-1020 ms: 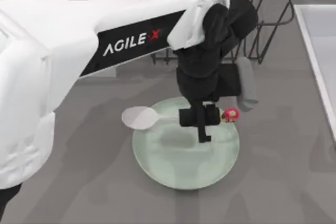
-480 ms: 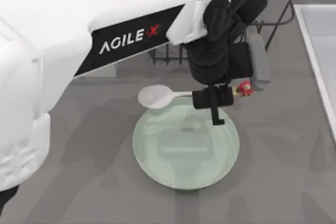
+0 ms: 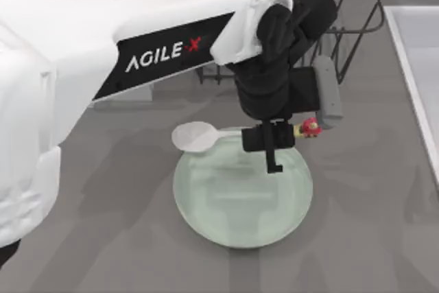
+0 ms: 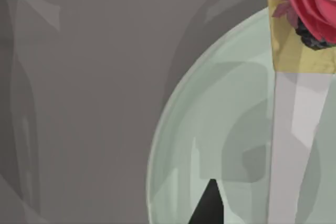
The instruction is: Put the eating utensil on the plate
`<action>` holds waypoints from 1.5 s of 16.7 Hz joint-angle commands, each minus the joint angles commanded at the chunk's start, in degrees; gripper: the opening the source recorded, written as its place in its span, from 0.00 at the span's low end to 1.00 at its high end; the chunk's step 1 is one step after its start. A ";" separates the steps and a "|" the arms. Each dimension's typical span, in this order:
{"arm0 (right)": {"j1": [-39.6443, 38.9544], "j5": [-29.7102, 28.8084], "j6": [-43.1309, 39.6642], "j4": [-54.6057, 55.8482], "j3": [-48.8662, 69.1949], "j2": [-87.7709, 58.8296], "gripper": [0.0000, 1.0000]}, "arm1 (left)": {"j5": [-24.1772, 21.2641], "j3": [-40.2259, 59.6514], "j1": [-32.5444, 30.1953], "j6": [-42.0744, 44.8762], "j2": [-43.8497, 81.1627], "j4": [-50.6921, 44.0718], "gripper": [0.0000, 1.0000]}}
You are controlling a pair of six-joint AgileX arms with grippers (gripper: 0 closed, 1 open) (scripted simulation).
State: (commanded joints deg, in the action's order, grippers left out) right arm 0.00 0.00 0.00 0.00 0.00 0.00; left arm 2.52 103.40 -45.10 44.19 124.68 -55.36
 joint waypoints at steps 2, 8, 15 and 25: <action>0.00 0.00 0.00 0.00 0.00 0.00 1.00 | -0.85 -1.60 -0.03 0.15 0.69 -1.15 0.00; 0.00 0.00 0.00 0.00 0.00 0.00 1.00 | -2.68 -5.37 -0.20 0.33 3.84 -3.29 0.00; 0.00 0.00 0.00 0.00 0.00 0.00 1.00 | -2.68 -5.37 -0.20 0.33 3.84 -3.29 0.23; 0.00 0.00 0.00 0.00 0.00 0.00 1.00 | -2.68 -5.37 -0.20 0.33 3.84 -3.29 0.98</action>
State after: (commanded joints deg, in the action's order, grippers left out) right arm 0.00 0.00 0.00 0.00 0.00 0.00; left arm -0.17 98.03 -45.30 44.52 128.52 -58.64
